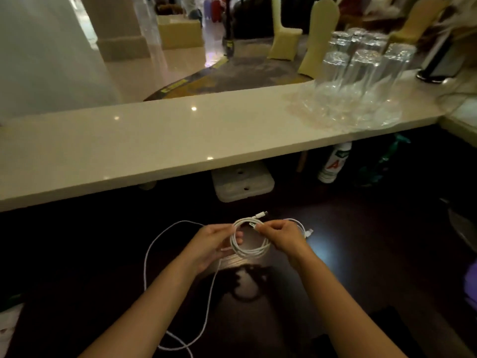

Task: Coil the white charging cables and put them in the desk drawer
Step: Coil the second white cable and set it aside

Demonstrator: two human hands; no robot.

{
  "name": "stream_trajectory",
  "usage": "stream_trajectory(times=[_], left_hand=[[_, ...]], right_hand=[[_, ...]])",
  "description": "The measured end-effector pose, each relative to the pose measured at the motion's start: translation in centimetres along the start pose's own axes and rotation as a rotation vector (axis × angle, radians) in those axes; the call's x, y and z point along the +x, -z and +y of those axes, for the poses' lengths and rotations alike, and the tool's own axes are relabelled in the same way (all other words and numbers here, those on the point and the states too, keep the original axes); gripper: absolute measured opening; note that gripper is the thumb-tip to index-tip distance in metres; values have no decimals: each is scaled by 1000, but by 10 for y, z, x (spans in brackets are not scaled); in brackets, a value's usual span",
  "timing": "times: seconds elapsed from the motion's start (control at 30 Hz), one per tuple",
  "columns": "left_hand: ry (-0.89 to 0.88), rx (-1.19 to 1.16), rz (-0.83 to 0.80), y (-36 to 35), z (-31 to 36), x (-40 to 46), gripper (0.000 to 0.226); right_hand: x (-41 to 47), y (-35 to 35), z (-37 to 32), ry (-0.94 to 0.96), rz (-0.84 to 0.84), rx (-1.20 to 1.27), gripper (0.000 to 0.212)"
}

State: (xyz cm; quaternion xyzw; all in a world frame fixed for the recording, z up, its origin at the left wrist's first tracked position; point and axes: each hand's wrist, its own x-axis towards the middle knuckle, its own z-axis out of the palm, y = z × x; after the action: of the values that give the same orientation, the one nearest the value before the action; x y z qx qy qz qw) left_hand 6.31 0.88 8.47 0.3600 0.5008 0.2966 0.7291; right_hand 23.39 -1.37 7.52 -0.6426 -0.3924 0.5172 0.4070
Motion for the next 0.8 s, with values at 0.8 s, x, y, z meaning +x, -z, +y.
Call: stream_trajectory(times=[0.8], left_hand=[[72,197,200,-102,-45,138,20]], right_hand=[[81,103,62,-69,259,-418,13]])
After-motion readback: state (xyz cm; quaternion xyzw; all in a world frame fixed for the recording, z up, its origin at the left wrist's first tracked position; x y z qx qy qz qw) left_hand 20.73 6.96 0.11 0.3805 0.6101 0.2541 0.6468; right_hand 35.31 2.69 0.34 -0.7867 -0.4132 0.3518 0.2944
